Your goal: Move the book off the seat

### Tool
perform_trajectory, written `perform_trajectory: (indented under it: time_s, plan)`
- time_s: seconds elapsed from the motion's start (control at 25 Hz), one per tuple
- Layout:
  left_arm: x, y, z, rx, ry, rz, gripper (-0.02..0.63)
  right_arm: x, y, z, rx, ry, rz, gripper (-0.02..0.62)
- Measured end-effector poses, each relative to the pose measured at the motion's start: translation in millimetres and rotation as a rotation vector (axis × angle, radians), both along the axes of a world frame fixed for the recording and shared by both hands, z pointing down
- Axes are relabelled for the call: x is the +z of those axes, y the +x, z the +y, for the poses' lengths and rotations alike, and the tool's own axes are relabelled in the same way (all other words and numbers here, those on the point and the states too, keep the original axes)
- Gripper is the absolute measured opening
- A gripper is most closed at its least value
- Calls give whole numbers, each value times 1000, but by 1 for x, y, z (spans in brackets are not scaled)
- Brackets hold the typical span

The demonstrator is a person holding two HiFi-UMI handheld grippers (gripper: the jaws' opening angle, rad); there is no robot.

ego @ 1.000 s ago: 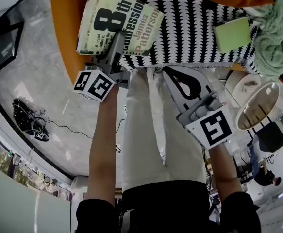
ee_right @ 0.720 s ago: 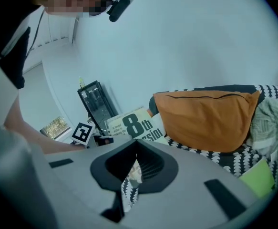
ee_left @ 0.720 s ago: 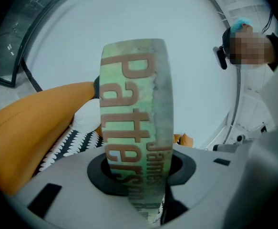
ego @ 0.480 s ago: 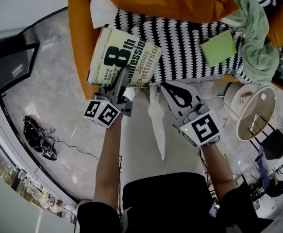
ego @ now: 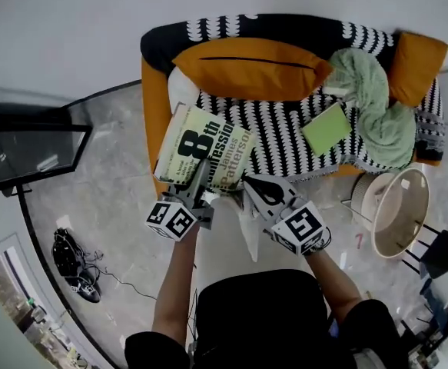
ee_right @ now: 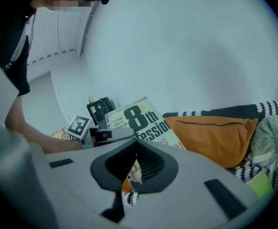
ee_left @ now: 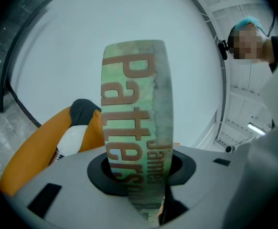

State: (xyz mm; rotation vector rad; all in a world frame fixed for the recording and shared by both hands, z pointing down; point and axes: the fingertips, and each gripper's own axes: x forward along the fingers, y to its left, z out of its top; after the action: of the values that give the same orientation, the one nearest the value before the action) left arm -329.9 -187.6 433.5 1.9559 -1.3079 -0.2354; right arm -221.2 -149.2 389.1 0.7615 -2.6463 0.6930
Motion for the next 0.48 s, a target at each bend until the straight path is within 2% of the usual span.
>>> perform_trajectory:
  time_s: [0.48]
  plan:
    - [-128, 2, 24, 47, 87, -60, 163, -98, 12, 16, 24, 44, -40, 15]
